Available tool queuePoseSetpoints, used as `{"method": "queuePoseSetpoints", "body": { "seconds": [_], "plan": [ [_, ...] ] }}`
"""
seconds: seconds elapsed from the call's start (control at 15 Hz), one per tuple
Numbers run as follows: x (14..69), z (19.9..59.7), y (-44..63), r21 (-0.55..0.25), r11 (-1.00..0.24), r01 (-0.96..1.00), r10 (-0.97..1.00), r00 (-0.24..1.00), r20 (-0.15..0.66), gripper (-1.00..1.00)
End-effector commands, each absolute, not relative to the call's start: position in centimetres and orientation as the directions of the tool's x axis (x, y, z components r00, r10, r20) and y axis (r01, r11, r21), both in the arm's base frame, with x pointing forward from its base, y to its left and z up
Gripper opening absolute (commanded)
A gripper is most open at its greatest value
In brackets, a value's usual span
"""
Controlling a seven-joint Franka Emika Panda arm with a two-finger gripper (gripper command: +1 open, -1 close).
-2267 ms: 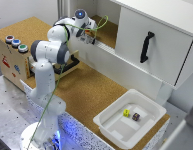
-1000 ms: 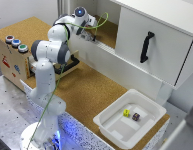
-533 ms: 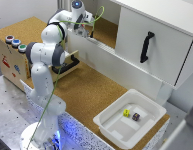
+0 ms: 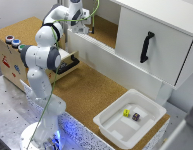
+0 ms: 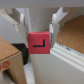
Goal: Move to the drawer and store the pink object
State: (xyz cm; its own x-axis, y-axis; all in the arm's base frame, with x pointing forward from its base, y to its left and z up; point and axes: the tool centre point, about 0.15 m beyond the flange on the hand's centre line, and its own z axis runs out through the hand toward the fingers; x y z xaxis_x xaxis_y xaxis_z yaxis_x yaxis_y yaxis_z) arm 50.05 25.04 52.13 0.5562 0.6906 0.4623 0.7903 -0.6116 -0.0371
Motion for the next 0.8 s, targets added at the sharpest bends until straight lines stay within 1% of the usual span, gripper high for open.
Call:
{"method": "queuePoseSetpoints", "body": {
  "seconds": [0.0, 0.07, 0.2, 0.27, 0.33, 0.53, 0.73],
  "plan": [
    [44.2, 50.3, 22.2, -0.078, -0.492, 0.867, 0.705, 0.449, 0.549, -1.00],
    [43.8, 49.8, 22.5, -0.077, -0.481, 0.873, 0.719, 0.443, 0.536, -1.00],
    [42.9, 49.0, 23.5, -0.041, -0.460, 0.887, 0.758, 0.416, 0.502, -1.00],
    [42.4, 48.3, 24.3, -0.020, -0.439, 0.898, 0.789, 0.396, 0.471, -1.00],
    [41.9, 47.8, 25.0, -0.024, -0.428, 0.904, 0.801, 0.391, 0.454, -1.00],
    [39.4, 46.0, 27.0, 0.030, -0.345, 0.938, 0.868, 0.307, 0.390, -1.00],
    [37.4, 43.5, 27.4, -0.003, -0.359, 0.934, 0.859, 0.331, 0.392, -1.00]
  ]
}}
